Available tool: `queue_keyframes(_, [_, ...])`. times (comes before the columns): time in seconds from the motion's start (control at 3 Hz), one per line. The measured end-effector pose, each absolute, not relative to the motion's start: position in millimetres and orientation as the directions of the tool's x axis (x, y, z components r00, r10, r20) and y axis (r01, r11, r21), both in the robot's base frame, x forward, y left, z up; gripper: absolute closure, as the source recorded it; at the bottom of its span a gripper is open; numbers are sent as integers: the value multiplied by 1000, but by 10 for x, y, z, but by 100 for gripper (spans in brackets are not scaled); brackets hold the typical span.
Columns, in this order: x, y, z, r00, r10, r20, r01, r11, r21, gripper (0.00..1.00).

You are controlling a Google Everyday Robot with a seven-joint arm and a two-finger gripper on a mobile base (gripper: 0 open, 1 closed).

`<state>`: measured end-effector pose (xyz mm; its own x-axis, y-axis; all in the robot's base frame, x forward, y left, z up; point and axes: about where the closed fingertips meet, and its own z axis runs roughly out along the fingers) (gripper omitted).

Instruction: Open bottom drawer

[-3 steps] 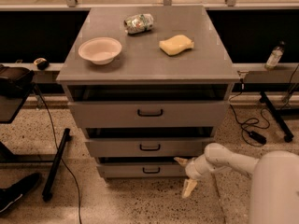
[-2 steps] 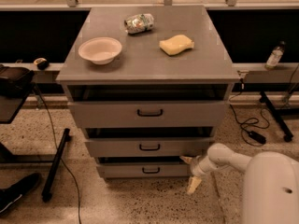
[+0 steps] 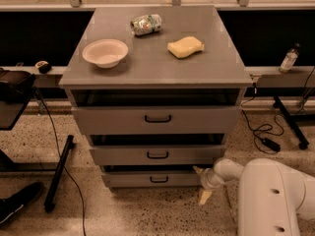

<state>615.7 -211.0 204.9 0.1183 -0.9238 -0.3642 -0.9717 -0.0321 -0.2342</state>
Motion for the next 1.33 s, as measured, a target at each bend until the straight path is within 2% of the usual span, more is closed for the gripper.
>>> queue_keyframes(0.33, [6241,-2089,1848,106,-935,-338,-965,-15,-261,1])
queue_keyframes(0.67, [6288,-1968,1931,113,-930,-350,-960,-11,-280,23])
queue_keyframes(1.0, [6275,-1837,1962,114,-925,-361,-966,-19,-257,38])
queue_keyframes(1.33, [6212,-1761,1901,106,-921,-376,-976,-25,-216,48])
